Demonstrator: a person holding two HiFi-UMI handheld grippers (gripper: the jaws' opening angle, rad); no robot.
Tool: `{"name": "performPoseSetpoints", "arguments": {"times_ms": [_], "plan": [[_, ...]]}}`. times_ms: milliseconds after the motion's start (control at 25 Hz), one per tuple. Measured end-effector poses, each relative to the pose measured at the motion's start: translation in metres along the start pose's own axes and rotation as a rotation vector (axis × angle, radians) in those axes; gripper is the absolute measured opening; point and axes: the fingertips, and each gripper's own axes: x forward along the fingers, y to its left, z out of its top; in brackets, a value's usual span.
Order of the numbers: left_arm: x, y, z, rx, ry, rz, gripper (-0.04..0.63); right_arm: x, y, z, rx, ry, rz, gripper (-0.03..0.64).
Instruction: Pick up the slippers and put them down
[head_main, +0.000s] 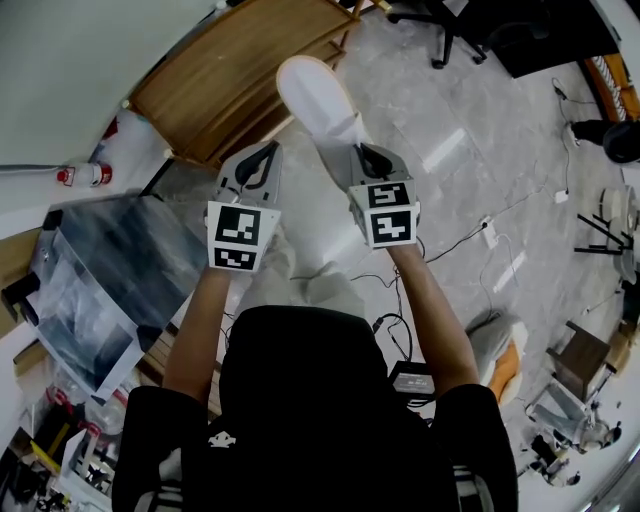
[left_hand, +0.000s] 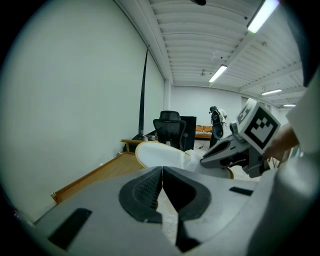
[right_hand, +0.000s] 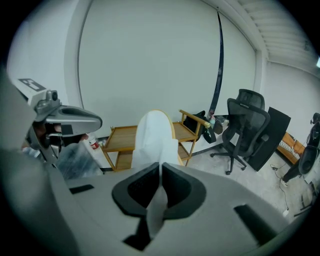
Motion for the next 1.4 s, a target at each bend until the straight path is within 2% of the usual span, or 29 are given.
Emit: {"name": "performPoseSetpoints", "arguments": {"times_ms": [160, 600, 840, 1080, 1400], "plan": [[0.011, -0.017, -0.023, -0.015, -0.007, 0.000, 0.005, 0.006, -0.006, -0.023, -0.012, -0.005, 0.006, 0.012], [0.061, -0.068, -0.125, -0.053, 0.051, -0.032, 0.005, 0.043, -0.021, -0.124, 0.022, 0.017, 0.015, 0.012], [0.098, -0.086, -0.180, 0.026, 0.054, -0.045, 0.005, 0.085, -0.021, -0.188, 0.035, 0.039, 0.010, 0.012], [0.134, -0.091, -0.250, 0.004, 0.074, -0.068, 0.005, 0.134, -0.016, -0.247, 0.028, 0.051, 0.000, 0.012], [0.181, -0.100, -0.321, -0.007, 0.080, -0.088, 0.005, 0.189, -0.023, -0.312, 0.048, 0.053, -0.004, 0.012]]}}
